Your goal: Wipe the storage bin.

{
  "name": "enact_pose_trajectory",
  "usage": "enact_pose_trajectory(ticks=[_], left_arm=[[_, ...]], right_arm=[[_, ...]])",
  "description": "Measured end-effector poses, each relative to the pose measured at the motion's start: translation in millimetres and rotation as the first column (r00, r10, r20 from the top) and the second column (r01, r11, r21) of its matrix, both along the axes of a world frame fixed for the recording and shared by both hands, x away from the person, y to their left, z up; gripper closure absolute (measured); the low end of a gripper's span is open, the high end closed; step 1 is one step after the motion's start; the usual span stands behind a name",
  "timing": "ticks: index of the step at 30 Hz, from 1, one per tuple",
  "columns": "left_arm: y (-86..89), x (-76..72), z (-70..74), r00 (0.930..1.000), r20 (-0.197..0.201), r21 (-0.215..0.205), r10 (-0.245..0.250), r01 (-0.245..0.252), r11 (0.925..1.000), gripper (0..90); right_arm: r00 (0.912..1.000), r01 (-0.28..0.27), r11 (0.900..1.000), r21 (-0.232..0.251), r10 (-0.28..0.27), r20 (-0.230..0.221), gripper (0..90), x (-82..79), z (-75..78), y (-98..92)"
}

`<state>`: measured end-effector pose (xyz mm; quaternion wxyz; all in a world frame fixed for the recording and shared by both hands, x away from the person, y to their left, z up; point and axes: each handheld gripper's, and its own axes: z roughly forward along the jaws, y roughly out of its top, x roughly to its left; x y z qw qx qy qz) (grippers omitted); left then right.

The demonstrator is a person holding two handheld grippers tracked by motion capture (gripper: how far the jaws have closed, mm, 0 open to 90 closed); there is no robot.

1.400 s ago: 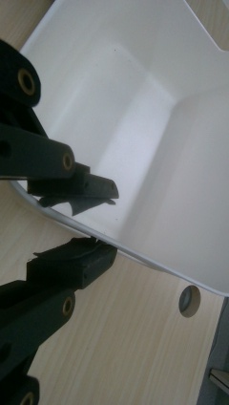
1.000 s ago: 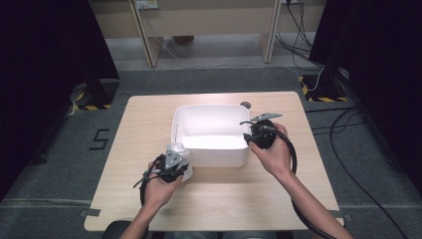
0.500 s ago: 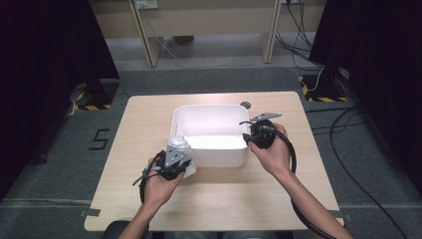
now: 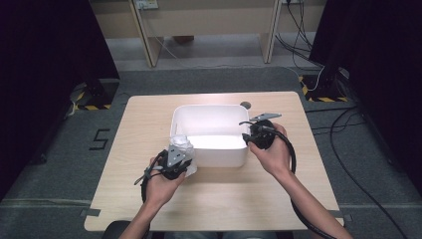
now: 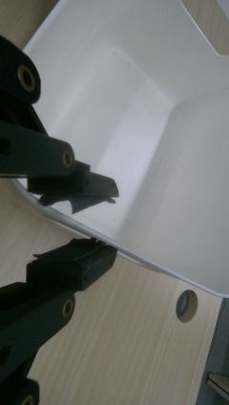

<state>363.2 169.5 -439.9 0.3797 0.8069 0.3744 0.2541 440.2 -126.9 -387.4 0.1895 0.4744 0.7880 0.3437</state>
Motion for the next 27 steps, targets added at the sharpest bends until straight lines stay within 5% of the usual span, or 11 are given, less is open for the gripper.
enact_pose_trajectory(ticks=[27], left_arm=[[-4.2,6.9,-25.0,0.9987,-0.052,0.024,0.006,-0.004,0.9997,81.7]], right_arm=[[1.0,-0.002,1.0,0.005,0.002,0.004,66.4,0.2,-0.5,1.0]])
